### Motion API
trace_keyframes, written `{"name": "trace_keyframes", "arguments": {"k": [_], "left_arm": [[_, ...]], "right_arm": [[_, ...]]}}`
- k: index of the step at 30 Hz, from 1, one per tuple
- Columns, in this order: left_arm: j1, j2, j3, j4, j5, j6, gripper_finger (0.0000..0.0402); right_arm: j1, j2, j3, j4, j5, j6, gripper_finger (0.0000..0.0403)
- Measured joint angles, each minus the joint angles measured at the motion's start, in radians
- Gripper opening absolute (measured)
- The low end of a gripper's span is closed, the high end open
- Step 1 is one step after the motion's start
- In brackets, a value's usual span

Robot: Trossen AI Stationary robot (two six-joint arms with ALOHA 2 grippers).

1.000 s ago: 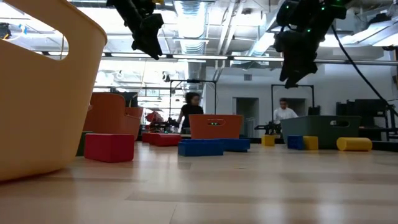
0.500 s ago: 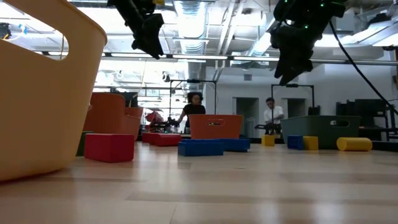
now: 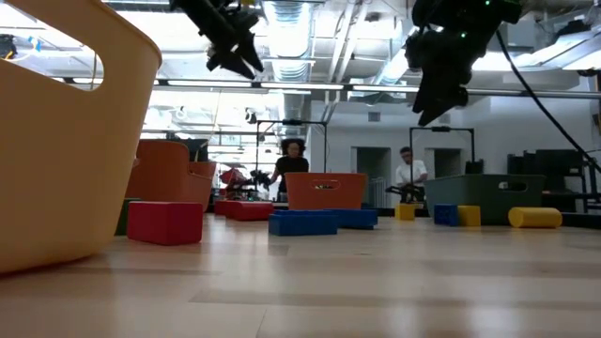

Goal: Sort blocks
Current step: Put the red block into the right orange bin

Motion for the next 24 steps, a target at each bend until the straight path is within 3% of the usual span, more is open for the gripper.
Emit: {"name": "trace_keyframes", "arguments": {"k": [7, 12, 19, 24], "left_arm": [[-0.01, 0.005, 0.0, 0.001, -0.013, -0.102, 0.0174], [-0.056, 0.076, 0.002, -0.104, 0.21, -0.064, 0.0174], [-0.185, 0.192, 0.0, -0.375, 0.227, 0.161, 0.0174], [-0.27, 0.209, 0.0, -0.463, 0.206, 0.355, 0.0174]], "right_arm": [[0.099, -0.036, -0.021, -0.048, 0.062, 0.046, 0.0248], [0.111, -0.154, -0.129, -0.064, 0.062, 0.049, 0.0248], [0.07, -0.312, -0.195, -0.078, 0.064, 0.106, 0.0248], [0.057, -0.355, -0.194, -0.086, 0.066, 0.105, 0.0248]]}}
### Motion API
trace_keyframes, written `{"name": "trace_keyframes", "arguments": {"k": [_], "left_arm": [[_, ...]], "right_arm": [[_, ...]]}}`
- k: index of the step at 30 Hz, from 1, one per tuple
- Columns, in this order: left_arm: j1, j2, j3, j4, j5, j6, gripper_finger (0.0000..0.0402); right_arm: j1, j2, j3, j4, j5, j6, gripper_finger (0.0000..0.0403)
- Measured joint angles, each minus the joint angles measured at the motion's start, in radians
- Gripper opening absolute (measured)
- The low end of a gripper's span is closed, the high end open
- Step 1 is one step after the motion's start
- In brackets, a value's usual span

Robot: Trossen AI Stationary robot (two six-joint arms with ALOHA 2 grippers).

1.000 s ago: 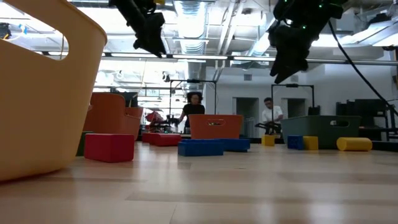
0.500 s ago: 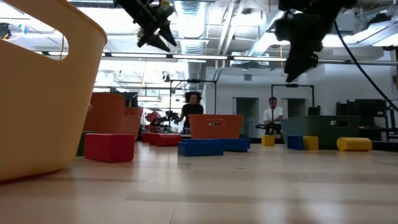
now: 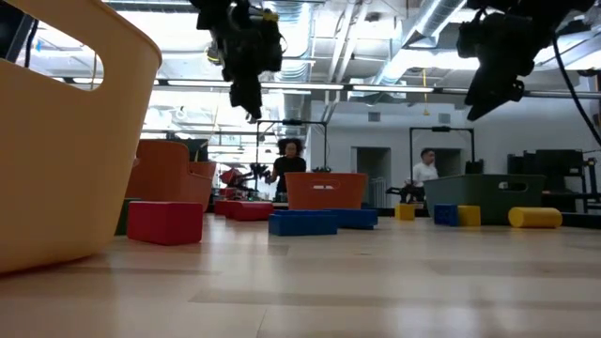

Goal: Sort blocks
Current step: Put the red block into the right orange bin

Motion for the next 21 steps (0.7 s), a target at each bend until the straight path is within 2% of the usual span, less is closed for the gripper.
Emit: {"name": "trace_keyframes", "arguments": {"k": [3, 6, 10, 13, 16, 21], "left_arm": [[-0.037, -0.003, -0.031, 0.046, -0.046, 0.034, 0.0174], [-0.058, 0.004, -0.091, 0.084, -0.05, 0.025, 0.0174], [-0.076, 0.054, -0.156, 0.077, -0.063, 0.009, 0.0174], [-0.081, 0.094, -0.157, 0.076, -0.09, 0.004, 0.0174], [-0.09, 0.136, -0.153, 0.065, -0.129, -0.052, 0.0174], [-0.118, 0.18, -0.153, 0.076, -0.136, -0.196, 0.0183]], "right_arm": [[0.0, 0.0, 0.0, 0.002, 0.014, -0.021, 0.0248], [0.001, 0.005, 0.0, 0.006, 0.015, -0.04, 0.0248], [0.001, 0.004, 0.0, 0.04, 0.017, -0.043, 0.0248], [0.001, 0.002, 0.0, 0.062, 0.017, -0.048, 0.0248], [0.001, 0.004, 0.0, 0.062, 0.017, -0.053, 0.0248], [0.004, 0.002, 0.0, 0.061, 0.017, -0.052, 0.0248]]}}
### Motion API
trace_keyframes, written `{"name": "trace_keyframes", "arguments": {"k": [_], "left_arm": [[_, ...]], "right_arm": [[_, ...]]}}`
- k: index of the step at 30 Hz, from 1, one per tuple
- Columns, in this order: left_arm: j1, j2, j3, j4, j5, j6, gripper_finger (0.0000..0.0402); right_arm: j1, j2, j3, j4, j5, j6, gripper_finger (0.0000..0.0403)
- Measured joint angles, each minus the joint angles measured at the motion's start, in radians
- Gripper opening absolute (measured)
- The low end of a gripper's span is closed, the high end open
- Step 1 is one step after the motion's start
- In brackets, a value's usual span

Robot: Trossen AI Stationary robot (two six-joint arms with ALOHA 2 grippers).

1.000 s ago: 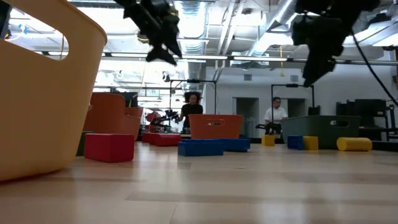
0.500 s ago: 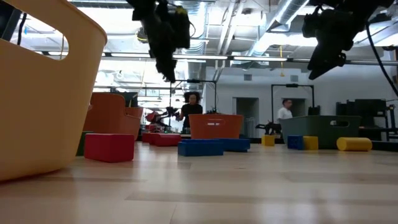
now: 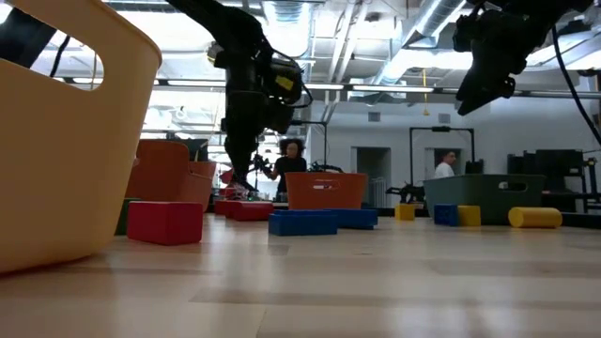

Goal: Sort blocks
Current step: Put the red block into the right orange bin

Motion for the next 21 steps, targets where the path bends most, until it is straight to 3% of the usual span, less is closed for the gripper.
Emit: {"name": "trace_keyframes", "arguments": {"k": [6, 21], "left_arm": [[-0.021, 0.0, 0.0, 0.075, -0.104, -0.157, 0.0211], [-0.034, 0.001, -0.148, 0.23, -0.095, -0.374, 0.0231]], "right_arm": [[0.0, 0.0, 0.0, 0.002, 0.0, -0.005, 0.0248], [-0.001, 0.0, 0.0, 0.003, 0.0, -0.029, 0.0248]]}}
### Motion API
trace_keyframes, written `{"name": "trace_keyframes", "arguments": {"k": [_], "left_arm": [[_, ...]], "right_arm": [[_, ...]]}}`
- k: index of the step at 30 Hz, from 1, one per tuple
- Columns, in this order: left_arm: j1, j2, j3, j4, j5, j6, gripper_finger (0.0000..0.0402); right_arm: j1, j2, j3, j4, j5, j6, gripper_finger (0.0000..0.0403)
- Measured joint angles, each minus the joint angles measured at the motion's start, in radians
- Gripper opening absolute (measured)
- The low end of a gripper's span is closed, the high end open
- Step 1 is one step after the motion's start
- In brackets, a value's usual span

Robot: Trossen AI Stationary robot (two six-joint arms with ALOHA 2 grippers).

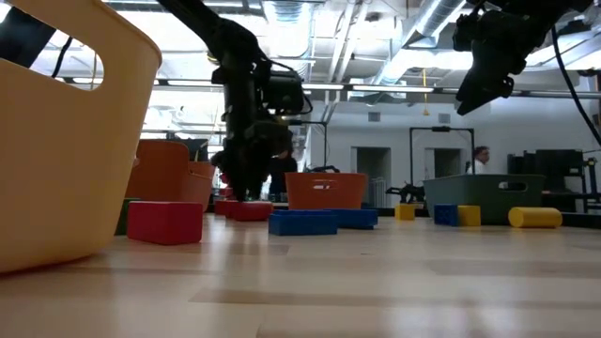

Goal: Sort blocks
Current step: Put the red block into the right orange bin

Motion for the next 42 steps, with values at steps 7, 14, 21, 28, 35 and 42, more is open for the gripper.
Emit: {"name": "trace_keyframes", "arguments": {"k": [7, 14, 21, 28, 35, 42], "left_arm": [[0.001, 0.0, -0.063, 0.08, -0.015, -0.025, 0.0231], [-0.002, 0.0, -0.067, 0.104, -0.091, -0.02, 0.0231], [-0.005, 0.0, -0.067, 0.114, -0.103, 0.087, 0.0195], [-0.005, -0.001, -0.066, 0.115, -0.084, 0.165, 0.0118], [-0.004, -0.012, -0.055, 0.099, -0.088, 0.195, 0.0085], [-0.003, -0.036, -0.025, 0.025, -0.042, 0.198, 0.0062]], "right_arm": [[0.0, 0.0, 0.0, 0.004, 0.0, -0.014, 0.0248], [0.0, 0.0, 0.0, 0.009, -0.001, -0.014, 0.0248], [0.0, 0.0, 0.001, 0.018, -0.001, -0.016, 0.0248], [0.0, 0.0, 0.001, 0.02, -0.001, -0.016, 0.0248], [0.0, 0.0, 0.001, 0.019, -0.001, -0.016, 0.0248], [0.0, 0.0, 0.001, 0.019, -0.001, -0.016, 0.0248]]}}
